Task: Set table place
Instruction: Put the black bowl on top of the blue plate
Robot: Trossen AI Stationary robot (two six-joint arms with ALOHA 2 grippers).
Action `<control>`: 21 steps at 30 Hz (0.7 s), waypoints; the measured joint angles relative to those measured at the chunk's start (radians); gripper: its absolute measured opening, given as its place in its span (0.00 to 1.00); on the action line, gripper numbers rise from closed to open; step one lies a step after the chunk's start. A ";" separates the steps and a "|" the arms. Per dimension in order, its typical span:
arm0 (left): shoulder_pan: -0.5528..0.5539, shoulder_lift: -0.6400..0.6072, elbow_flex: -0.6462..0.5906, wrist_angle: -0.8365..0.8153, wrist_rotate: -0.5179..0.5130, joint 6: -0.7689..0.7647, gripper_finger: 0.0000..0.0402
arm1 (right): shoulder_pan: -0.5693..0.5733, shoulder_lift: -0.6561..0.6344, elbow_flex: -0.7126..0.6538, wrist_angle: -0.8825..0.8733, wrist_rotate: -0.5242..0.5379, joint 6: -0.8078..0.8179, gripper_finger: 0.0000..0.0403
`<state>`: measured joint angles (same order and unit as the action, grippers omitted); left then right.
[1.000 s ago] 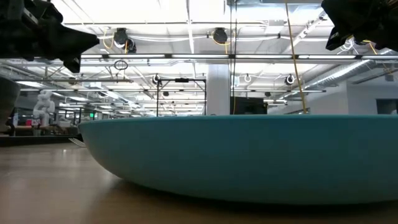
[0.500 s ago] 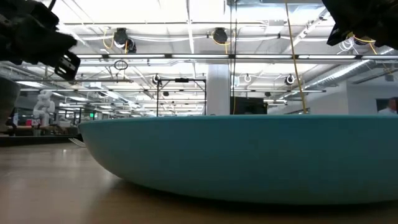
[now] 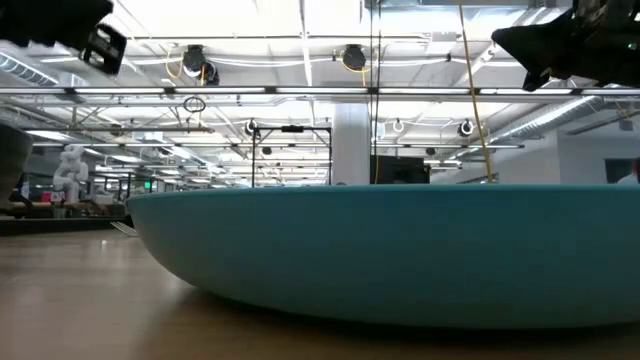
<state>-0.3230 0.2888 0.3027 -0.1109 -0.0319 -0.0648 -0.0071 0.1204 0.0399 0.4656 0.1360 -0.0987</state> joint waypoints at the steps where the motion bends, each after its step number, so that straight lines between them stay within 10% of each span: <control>1: -0.023 0.040 0.036 -0.031 -0.047 0.013 0.00 | 0.000 0.004 0.000 0.000 0.000 0.000 0.00; 7: -0.125 0.280 0.266 -0.326 -0.203 -0.038 0.01 | 0.000 0.008 0.000 0.001 0.001 0.000 0.00; 21: -0.201 0.667 0.568 -0.764 -0.154 -0.441 0.04 | 0.000 0.008 0.000 -0.015 0.002 0.007 0.00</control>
<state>-0.5243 0.9558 0.8710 -0.8746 -0.1856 -0.5057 -0.0069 0.1280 0.0399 0.4510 0.1379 -0.0916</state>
